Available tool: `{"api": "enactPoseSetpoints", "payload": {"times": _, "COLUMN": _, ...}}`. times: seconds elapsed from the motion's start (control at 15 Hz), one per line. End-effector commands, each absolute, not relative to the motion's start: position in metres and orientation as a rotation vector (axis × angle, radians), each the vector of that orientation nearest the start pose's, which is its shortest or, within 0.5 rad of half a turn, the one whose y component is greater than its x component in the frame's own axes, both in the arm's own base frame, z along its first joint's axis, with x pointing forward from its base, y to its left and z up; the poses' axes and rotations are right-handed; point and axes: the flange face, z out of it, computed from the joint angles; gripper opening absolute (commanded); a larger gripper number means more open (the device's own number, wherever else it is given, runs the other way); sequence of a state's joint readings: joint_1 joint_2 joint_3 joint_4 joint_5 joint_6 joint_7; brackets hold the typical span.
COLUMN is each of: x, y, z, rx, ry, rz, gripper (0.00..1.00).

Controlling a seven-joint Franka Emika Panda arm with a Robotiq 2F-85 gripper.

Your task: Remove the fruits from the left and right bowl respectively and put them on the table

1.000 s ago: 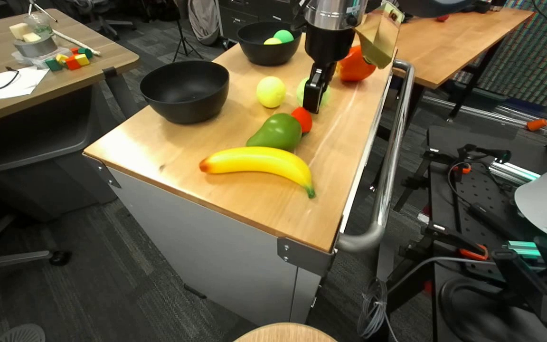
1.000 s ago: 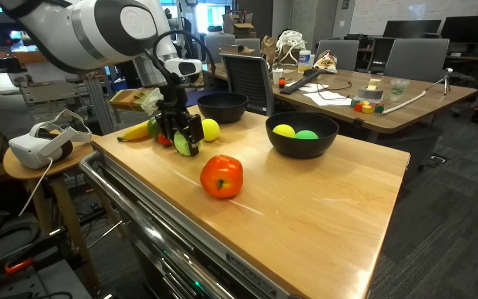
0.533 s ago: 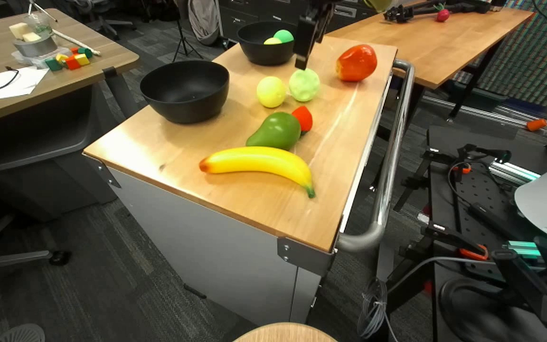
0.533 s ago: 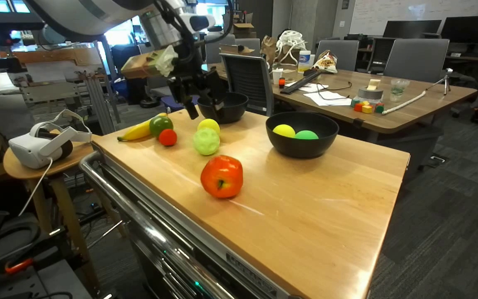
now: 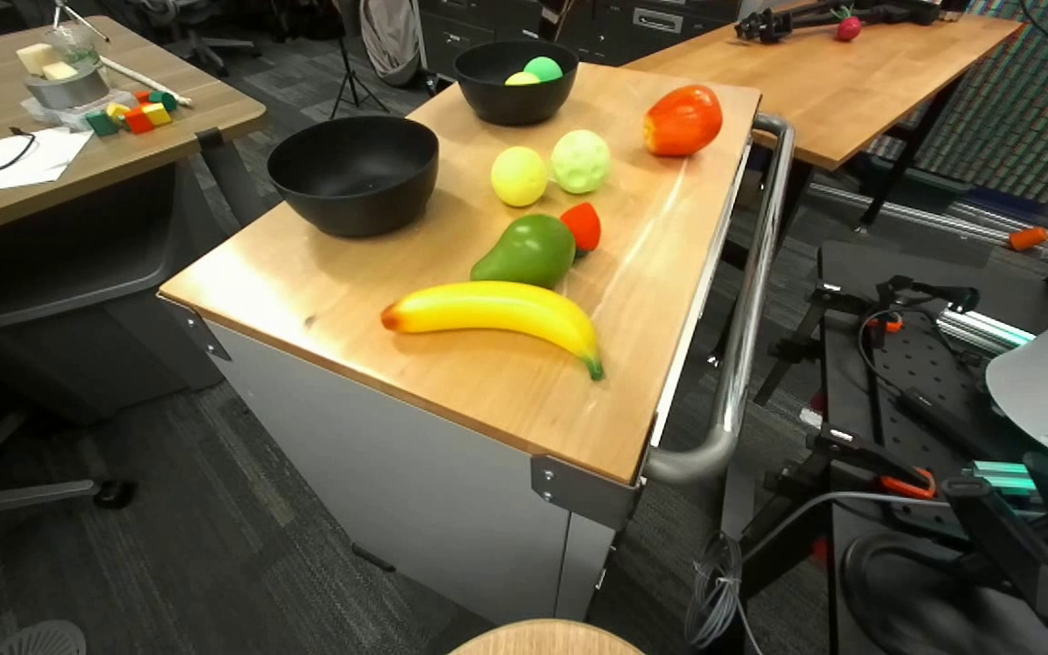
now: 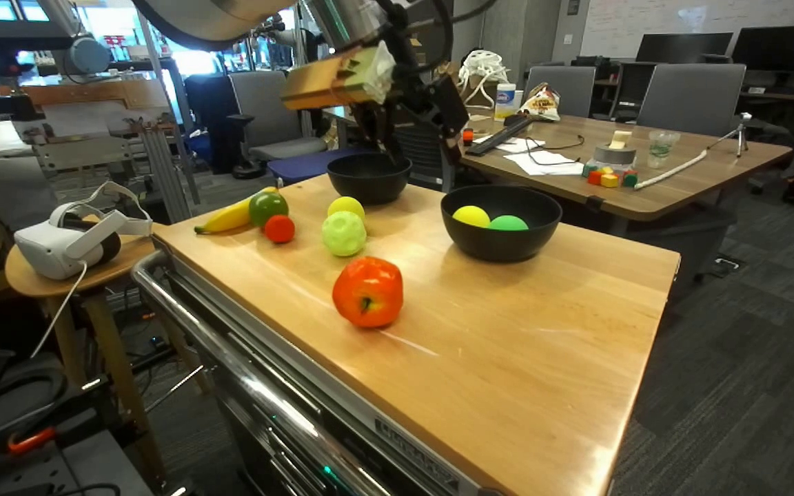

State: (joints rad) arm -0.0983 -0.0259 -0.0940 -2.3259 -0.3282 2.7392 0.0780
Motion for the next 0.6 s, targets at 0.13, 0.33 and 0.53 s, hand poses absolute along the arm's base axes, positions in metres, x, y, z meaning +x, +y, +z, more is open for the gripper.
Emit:
{"api": "enactPoseSetpoints", "payload": {"times": 0.13, "x": 0.546, "y": -0.097, "z": 0.378, "rx": -3.282, "ry": -0.003, "rz": -0.699, "gripper": 1.0}}
{"api": "enactPoseSetpoints", "payload": {"times": 0.33, "x": 0.557, "y": -0.099, "z": 0.378, "rx": -3.274, "ry": 0.048, "rz": -0.717, "gripper": 1.0}}
{"api": "enactPoseSetpoints", "payload": {"times": 0.53, "x": 0.572, "y": -0.112, "z": 0.376, "rx": -3.228, "ry": 0.194, "rz": -0.758, "gripper": 1.0}}
